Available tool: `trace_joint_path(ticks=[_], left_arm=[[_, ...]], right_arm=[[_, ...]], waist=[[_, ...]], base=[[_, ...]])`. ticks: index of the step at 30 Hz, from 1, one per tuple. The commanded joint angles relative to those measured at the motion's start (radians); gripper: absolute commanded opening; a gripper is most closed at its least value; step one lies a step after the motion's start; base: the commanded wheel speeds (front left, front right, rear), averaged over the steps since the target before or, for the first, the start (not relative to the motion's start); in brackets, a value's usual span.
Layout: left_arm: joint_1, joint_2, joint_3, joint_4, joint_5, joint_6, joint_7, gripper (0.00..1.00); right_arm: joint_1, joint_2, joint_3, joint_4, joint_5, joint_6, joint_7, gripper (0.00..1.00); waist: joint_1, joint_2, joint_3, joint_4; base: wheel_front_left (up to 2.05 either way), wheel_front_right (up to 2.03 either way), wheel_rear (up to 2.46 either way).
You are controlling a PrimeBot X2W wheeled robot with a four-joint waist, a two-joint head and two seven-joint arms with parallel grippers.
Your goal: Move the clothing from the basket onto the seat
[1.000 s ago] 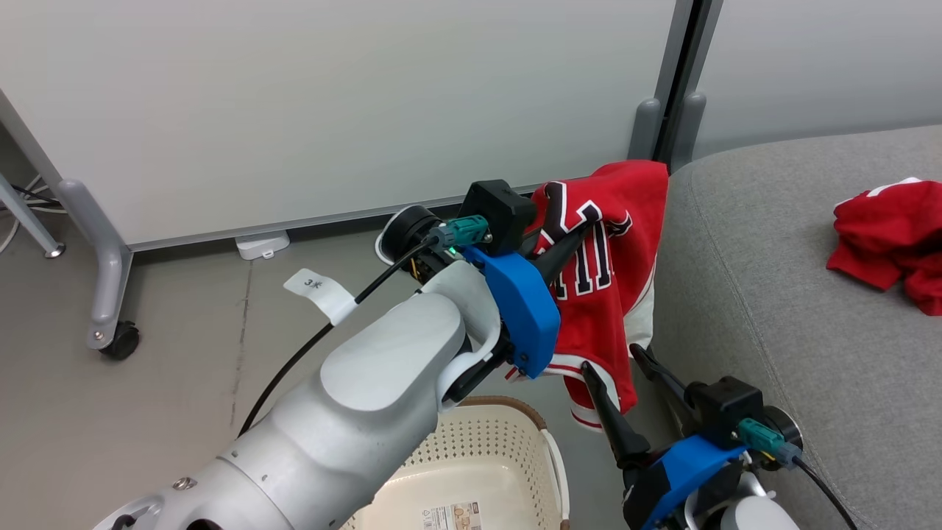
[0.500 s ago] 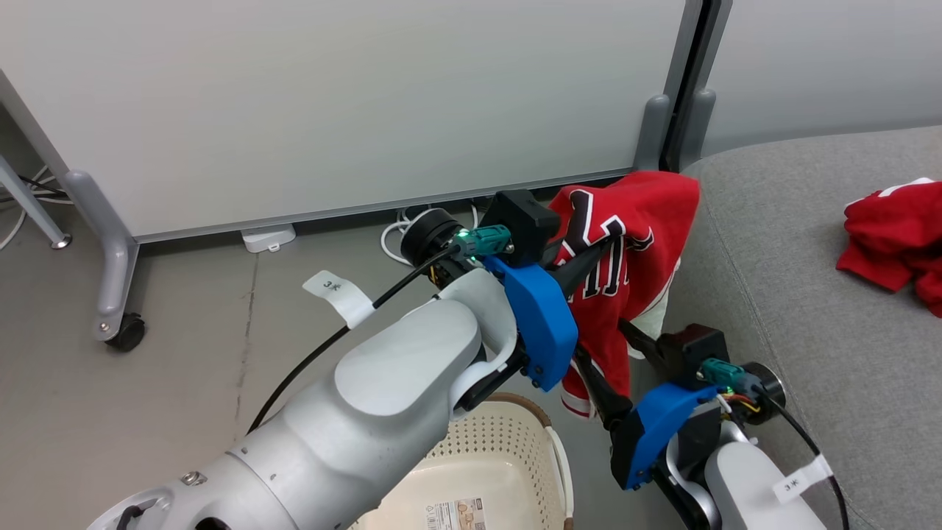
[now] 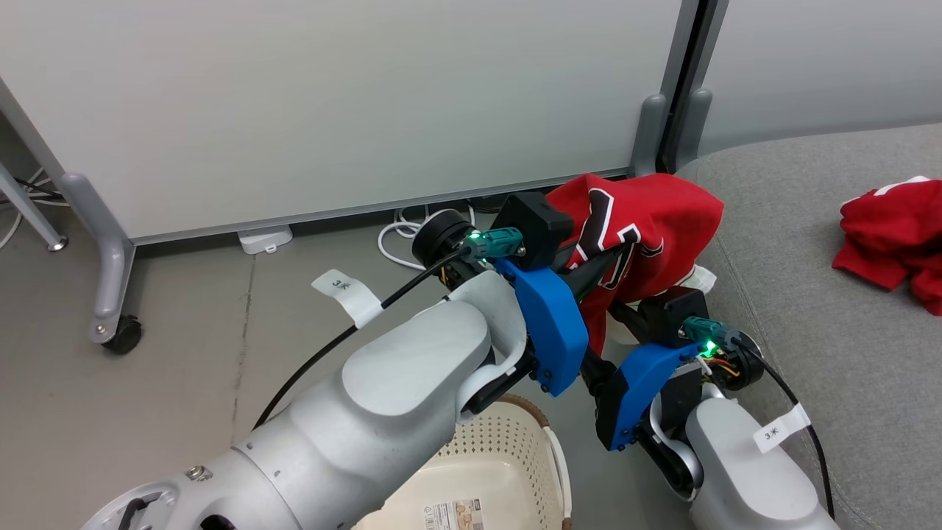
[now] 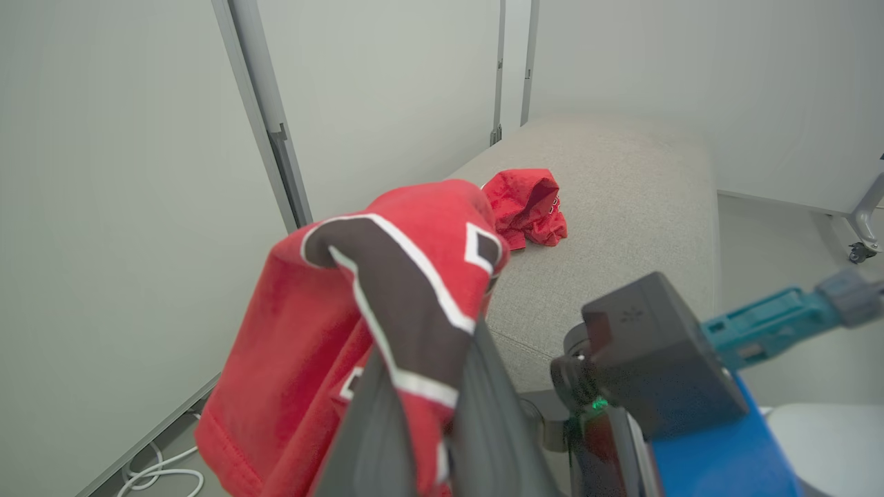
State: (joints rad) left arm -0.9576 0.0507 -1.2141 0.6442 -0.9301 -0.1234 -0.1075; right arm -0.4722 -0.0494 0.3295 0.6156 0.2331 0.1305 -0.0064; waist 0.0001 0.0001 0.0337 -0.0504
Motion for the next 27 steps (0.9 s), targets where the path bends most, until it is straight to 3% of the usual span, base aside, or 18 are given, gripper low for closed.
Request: trace_joint_path(ticks=[1, 2, 3, 4, 21, 22, 23, 24, 25, 27], left_arm=[[-0.014, 0.000, -0.004, 0.000, -0.003, 0.002, -0.006, 0.00], [-0.015, 0.000, -0.006, 0.001, -0.006, 0.002, -0.007, 0.00], [-0.015, 0.000, -0.009, 0.002, -0.009, 0.002, -0.008, 0.00], [-0.014, 0.000, -0.011, 0.003, -0.012, 0.002, -0.008, 0.00], [-0.022, 0.000, -0.030, 0.041, -0.038, 0.014, -0.033, 0.00], [-0.023, 0.000, -0.031, 0.043, -0.038, 0.013, -0.035, 0.13], [-0.023, 0.000, -0.033, 0.044, -0.040, 0.013, -0.036, 0.15], [-0.023, 0.000, -0.034, 0.046, -0.041, 0.013, -0.036, 0.03], [-0.023, 0.000, -0.035, 0.047, -0.043, 0.013, -0.036, 0.02], [-0.024, 0.000, -0.037, 0.051, -0.045, 0.013, -0.040, 0.30]], right_arm=[[-0.018, -0.002, 0.006, 0.014, 0.010, 0.000, -0.009, 0.74], [-0.027, -0.002, 0.010, 0.028, 0.016, 0.000, -0.017, 0.42], [-0.036, -0.002, 0.016, 0.041, 0.022, 0.000, -0.026, 0.03], [-0.040, -0.002, 0.023, 0.053, 0.027, 0.000, -0.035, 0.00], [-0.067, -0.002, 0.084, 0.152, 0.064, 0.000, -0.110, 0.00], [-0.068, -0.002, 0.086, 0.154, 0.067, 0.000, -0.110, 0.00], [-0.069, -0.002, 0.088, 0.155, 0.070, 0.000, -0.112, 0.00], [-0.071, -0.002, 0.089, 0.157, 0.071, 0.000, -0.115, 0.00], [-0.073, -0.002, 0.091, 0.158, 0.072, 0.000, -0.116, 0.00], [-0.075, -0.002, 0.093, 0.160, 0.076, 0.000, -0.116, 0.00]], waist=[[-0.0001, -0.0001, -0.001, -0.001], [-0.0001, -0.0001, -0.002, -0.002], [-0.0001, -0.0001, -0.003, -0.002], [-0.0001, -0.0001, -0.005, -0.003], [-0.0001, -0.0001, -0.024, -0.024], [-0.0001, -0.0001, -0.024, -0.025], [-0.0001, -0.0001, -0.024, -0.025], [-0.0001, -0.0001, -0.025, -0.026], [-0.0001, -0.0001, -0.025, -0.026], [-0.0001, -0.0001, -0.025, -0.026]], base=[[0.00, 0.00, 0.00], [0.00, 0.00, 0.00], [0.00, 0.00, 0.00], [0.00, 0.00, 0.00], [0.00, 0.00, 0.00], [0.00, 0.00, 0.00], [0.00, 0.00, 0.00], [0.00, 0.00, 0.00], [0.00, 0.00, 0.00], [0.00, 0.00, 0.00]])
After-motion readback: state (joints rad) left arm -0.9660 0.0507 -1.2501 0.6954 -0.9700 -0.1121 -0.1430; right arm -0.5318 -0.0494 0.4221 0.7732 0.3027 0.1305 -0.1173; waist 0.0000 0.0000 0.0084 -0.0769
